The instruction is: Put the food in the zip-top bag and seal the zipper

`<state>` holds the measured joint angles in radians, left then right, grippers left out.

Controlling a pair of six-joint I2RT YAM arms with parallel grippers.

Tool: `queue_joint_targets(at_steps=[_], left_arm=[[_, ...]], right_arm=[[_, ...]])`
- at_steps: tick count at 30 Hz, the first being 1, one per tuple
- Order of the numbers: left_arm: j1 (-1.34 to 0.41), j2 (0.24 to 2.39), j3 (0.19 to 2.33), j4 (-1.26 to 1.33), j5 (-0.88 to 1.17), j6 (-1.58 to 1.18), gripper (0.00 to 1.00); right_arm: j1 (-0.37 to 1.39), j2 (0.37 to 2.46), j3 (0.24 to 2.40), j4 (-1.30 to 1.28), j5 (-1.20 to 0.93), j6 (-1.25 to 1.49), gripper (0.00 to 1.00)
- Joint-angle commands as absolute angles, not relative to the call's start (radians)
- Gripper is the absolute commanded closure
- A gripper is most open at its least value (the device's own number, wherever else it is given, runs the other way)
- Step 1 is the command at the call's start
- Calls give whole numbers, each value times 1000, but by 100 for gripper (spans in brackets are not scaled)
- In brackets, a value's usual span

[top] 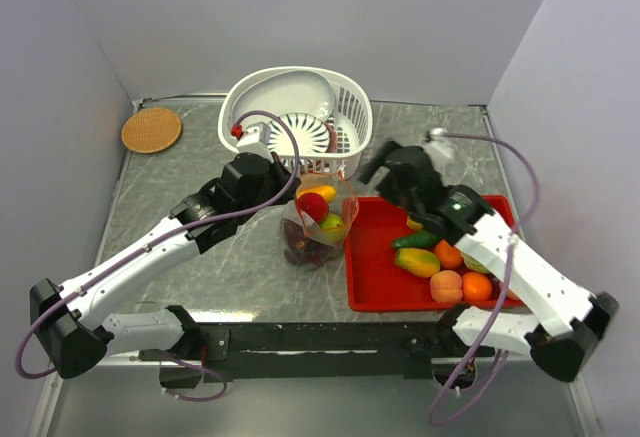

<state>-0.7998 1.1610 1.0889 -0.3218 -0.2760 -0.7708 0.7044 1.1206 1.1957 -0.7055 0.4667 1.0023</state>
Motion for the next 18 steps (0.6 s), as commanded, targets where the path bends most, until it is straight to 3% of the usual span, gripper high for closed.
queue_joint_targets(at_steps=[1,11,18], left_arm=[[-793,1137,1120,-285,-262,-752,99],[-792,1124,1114,-290,-262,-742,99],[-793,1117,1112,-290,-264,-742,99]], right_arm=[[527,1042,1091,-882,506,1106,0],[240,1115,945,-919,515,1146,0],[183,1222,937,-914,560,1147,0]])
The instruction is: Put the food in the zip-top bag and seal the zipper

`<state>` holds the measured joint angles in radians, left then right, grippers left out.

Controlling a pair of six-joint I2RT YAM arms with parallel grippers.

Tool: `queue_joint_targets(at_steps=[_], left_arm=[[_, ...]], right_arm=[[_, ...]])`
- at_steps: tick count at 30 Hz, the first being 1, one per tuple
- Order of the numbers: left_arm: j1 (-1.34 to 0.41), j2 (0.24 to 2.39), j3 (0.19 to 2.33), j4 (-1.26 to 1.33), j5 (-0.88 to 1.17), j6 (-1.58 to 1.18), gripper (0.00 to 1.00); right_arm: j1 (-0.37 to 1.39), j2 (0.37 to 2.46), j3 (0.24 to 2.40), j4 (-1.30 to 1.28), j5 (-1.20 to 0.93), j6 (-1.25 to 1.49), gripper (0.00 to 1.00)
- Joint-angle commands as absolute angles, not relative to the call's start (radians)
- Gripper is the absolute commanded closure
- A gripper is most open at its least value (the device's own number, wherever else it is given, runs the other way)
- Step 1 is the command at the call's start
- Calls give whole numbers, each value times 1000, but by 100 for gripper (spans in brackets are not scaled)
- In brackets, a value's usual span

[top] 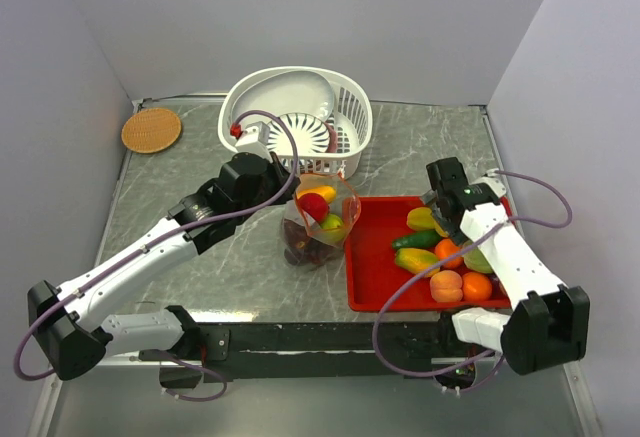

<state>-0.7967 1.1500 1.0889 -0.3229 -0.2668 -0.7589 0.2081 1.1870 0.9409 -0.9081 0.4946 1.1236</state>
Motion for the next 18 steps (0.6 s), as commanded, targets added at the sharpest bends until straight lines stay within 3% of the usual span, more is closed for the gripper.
queue_joint_targets(at_steps=[1,6,12,14,17,18], left_arm=[[-793,1118,1109,-290,-262,-744,99],[-793,1123,1108,-288,-261,-746,99],[-793,1123,1108,-288,-267,-744,99],[-792,1124,1108,-288,-267,-745,99],[-793,1129,1108,-287,-265,-747,99],[-793,1131,1109,-287,-265,-747,99]], right_arm=[[178,1227,931,-905,557,1144,0],[144,1265,894,-844,549,1123,4],[121,1293,859,-769,552,1095,19],[118,1307,853,-756,545,1086,27],[118,1324,861,-756,543,1077,47],[117,1316,864,-758,545,1072,59]])
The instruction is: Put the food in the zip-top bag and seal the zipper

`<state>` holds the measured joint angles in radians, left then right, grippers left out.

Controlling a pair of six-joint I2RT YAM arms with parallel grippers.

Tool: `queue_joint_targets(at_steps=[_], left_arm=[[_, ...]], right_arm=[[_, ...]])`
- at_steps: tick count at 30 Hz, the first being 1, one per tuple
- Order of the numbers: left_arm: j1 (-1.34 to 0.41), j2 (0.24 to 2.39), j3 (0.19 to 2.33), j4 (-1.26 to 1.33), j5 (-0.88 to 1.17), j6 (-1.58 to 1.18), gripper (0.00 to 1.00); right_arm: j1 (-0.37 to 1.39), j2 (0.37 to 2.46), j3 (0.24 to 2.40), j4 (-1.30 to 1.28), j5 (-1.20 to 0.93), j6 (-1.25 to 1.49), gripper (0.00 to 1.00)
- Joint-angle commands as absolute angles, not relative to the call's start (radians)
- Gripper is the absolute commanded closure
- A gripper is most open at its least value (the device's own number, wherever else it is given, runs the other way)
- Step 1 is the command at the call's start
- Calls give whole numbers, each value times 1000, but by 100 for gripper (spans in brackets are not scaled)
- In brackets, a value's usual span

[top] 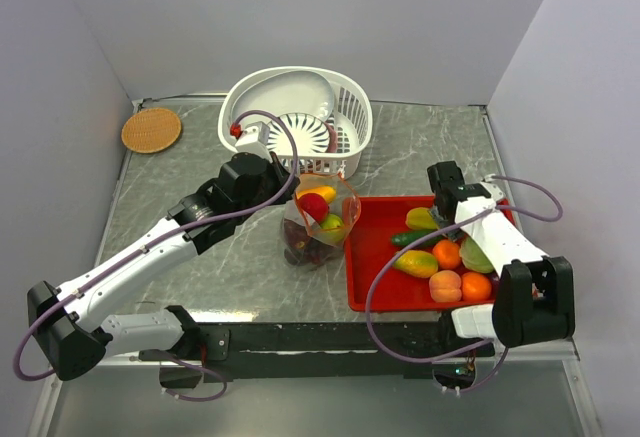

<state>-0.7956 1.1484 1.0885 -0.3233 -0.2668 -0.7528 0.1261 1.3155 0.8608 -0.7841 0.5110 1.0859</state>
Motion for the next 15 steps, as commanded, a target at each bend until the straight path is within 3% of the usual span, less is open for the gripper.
queue_joint_targets(at_steps=[1,6,15], left_arm=[[-793,1131,1109,-287,-267,-747,99],[-792,1138,1112,-285,-267,-749,99],[-792,1149,1114,-284,-267,-752,99]], right_arm=[[117,1309,865,-758,546,1066,64],[117,1226,870,-770,549,1028,82],[126,1057,873,-753,416,899,91]])
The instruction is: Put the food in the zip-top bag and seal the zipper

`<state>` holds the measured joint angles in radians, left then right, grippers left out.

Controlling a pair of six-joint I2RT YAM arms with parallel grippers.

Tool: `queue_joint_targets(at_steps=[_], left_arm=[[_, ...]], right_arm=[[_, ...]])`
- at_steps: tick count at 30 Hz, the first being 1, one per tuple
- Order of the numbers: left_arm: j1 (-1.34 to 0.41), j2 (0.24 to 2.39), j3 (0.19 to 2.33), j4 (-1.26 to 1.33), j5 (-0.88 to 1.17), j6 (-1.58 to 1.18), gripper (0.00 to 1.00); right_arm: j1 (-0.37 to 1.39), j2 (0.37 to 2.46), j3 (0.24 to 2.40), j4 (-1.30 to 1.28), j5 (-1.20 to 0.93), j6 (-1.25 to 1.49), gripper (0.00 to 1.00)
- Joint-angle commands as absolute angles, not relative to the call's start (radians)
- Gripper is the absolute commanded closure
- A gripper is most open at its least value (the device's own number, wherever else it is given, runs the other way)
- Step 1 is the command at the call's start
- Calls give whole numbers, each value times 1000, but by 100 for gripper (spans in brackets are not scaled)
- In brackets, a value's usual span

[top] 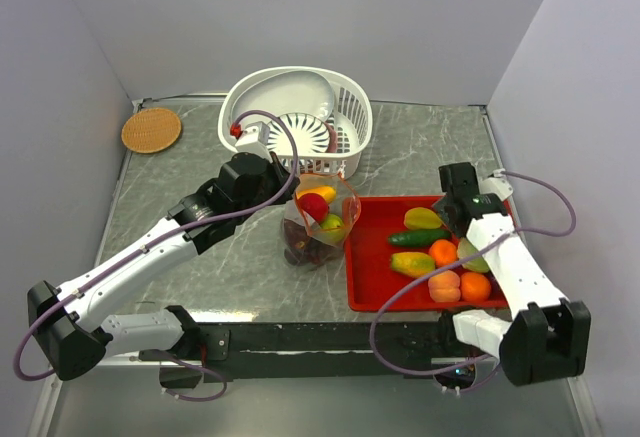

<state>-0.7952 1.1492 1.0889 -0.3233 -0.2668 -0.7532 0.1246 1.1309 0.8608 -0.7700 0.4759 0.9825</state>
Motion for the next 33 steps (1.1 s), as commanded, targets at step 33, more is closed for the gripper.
queue_joint_targets(at_steps=[33], left_arm=[[-792,1147,1094,-316,-285,-784,99]], right_arm=[[838,1308,1321,-670,347,878,59]])
